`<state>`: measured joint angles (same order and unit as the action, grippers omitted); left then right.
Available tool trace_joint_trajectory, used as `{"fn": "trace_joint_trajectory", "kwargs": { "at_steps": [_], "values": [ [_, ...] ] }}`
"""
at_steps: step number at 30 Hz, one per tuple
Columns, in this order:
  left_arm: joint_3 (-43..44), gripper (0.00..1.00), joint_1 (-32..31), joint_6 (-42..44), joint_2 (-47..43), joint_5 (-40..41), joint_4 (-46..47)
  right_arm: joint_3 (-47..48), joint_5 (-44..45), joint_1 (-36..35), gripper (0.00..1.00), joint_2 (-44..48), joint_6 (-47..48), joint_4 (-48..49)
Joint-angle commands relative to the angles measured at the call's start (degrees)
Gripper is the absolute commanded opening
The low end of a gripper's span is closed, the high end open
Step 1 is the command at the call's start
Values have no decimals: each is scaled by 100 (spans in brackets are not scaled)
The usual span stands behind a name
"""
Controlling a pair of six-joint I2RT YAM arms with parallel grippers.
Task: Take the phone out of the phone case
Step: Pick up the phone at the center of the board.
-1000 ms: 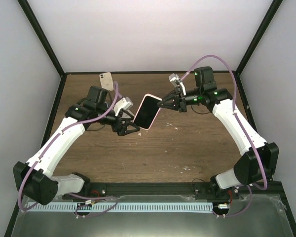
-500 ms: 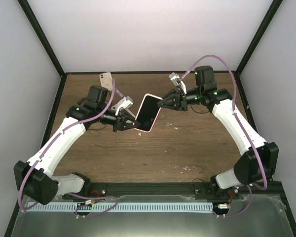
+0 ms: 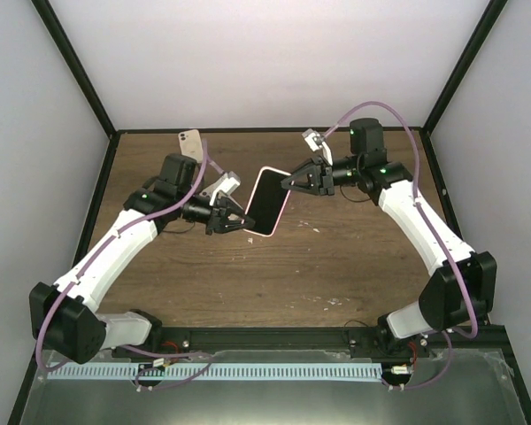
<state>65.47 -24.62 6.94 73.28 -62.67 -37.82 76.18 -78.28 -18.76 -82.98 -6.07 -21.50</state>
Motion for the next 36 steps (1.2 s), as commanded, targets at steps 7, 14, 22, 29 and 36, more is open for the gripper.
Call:
{"fn": "trace_joint_trajectory", "kwargs": {
  "at_steps": [7, 14, 22, 29, 36],
  "values": [
    [-75, 2, 27, -129, -33, -245, 350, 20, -444, -149, 15, -117, -500, 482],
    [-15, 33, 35, -120, 20, 85, 204, 118, -486, -135, 1, -105, -395, 385],
    [-319, 59, 446, 506, -382, 257, -368, 360, -759, 235, 1, 56, -20, -51],
    [-468, 58, 555, 417, -494, 151, -252, 359, -841, 240, 1, 102, 48, -131],
    [-399, 58, 489, 449, -453, -163, -248, 347, -742, 241, 1, 81, -19, -79]
  ]
}}
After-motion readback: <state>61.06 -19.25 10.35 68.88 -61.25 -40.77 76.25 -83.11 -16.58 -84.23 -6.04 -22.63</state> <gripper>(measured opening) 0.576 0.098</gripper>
